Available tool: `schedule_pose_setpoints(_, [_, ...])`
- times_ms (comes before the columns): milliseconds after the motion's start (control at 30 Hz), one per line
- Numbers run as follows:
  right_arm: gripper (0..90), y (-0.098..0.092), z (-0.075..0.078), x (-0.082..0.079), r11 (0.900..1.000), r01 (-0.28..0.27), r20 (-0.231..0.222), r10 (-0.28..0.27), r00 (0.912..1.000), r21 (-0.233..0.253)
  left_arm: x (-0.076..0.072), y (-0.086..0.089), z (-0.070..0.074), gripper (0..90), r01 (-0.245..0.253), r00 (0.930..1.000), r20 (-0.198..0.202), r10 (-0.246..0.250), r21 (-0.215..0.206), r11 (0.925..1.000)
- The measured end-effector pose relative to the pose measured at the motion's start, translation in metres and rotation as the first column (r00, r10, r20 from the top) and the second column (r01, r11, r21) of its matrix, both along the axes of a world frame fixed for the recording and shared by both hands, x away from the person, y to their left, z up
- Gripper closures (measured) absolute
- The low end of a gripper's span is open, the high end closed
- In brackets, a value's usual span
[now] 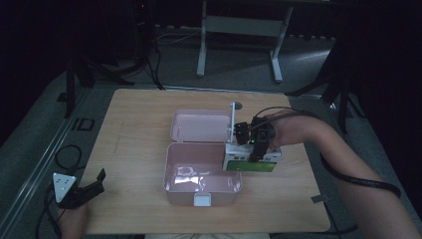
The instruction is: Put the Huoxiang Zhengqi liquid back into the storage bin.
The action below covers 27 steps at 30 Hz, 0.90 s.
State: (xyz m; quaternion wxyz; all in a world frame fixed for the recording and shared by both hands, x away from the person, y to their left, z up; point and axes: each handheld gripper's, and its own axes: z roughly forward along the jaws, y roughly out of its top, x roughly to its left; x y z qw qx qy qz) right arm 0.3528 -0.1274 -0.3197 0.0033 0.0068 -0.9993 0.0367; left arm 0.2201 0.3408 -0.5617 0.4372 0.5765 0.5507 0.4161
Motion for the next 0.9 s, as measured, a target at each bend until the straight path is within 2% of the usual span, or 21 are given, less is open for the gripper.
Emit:
schedule_pose_setpoints(100, [61.7, 0.016, -0.001, 0.001, 1.0, -0.004, 0.013, 0.004, 0.9999, 0.005, 0.0, 0.0, 0.0, 4.5, 0.0, 1.0, 0.0, 0.0, 0.0, 1.0])
schedule_pose_setpoints(367, [61.7, 0.049, -0.003, -0.005, 0.998, -0.054, -0.006, 0.054, 0.9985, 0.011, 0.0, 0.0, 0.0, 4.5, 0.003, 1.0, 0.001, -0.003, -0.001, 1.0])
schedule_pose_setpoints(833, [61.6, 0.096, -0.016, -0.016, 0.993, -0.118, -0.026, 0.118, 0.9926, 0.009, 0.0, 0.001, 0.0, 4.5, 0.005, 1.0, 0.003, -0.005, -0.003, 1.0])
schedule_pose_setpoints(900, [61.6, 0.1, -0.02, -0.015, 0.994, -0.112, -0.026, 0.112, 0.9933, 0.007, 0.0, 0.001, 0.0, 4.5, 0.005, 1.0, 0.003, -0.005, -0.004, 1.0])
